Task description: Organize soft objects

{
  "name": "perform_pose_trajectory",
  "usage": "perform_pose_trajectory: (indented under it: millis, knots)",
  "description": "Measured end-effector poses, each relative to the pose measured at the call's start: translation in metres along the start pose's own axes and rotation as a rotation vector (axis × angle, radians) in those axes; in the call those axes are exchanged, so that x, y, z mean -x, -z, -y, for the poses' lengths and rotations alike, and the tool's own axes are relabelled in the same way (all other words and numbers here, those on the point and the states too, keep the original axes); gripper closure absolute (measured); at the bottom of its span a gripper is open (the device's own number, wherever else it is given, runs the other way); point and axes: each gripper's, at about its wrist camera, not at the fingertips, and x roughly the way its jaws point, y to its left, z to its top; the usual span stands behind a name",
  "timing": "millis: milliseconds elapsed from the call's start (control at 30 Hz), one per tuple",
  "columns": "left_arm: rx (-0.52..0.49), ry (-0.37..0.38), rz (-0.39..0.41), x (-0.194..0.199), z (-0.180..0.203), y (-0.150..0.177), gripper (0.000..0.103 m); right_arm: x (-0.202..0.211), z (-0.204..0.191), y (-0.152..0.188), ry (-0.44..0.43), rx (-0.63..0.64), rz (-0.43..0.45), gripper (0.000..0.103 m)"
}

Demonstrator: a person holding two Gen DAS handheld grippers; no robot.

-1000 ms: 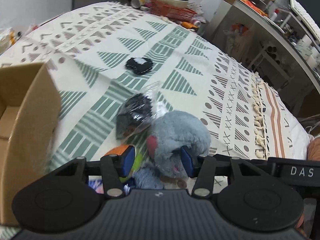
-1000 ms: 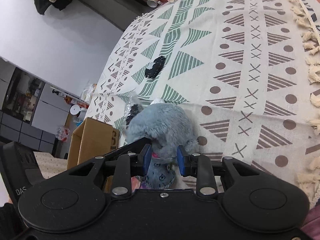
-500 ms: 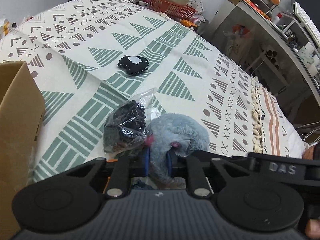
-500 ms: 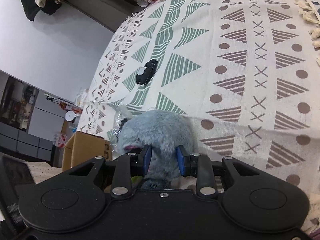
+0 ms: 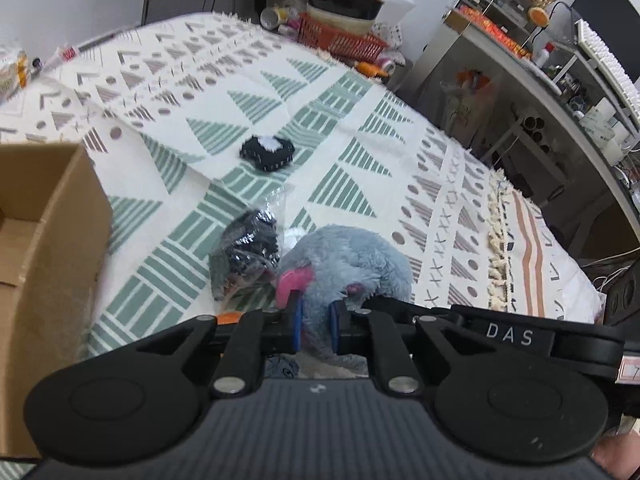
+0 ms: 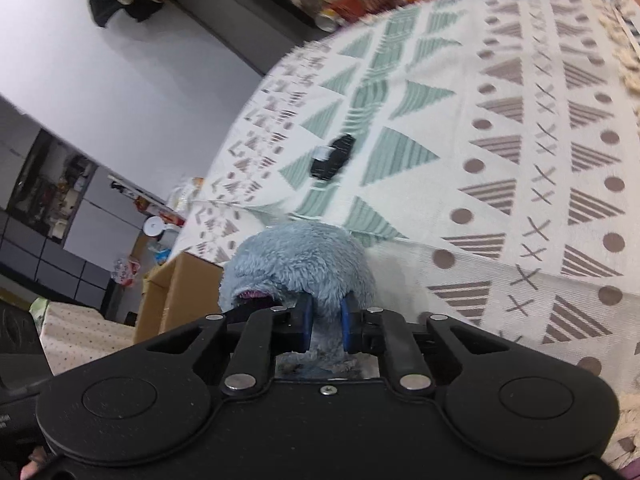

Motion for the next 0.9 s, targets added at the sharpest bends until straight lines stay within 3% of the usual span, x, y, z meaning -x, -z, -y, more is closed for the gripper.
perform_pose_trajectory:
  millis: [600, 900]
  knots:
    - [0.015, -0.054, 0.125, 0.093, -0.018, -0.004, 0.091, 0.025, -0.071, 0.022, -0.153, 0.138, 0.077, 0.09]
    - [0.055, -0.069, 0.161, 0.126, -0.05, -0.007, 0.091, 0.016, -0.112, 0.035, -0.202, 0.224, 0.083, 0.09]
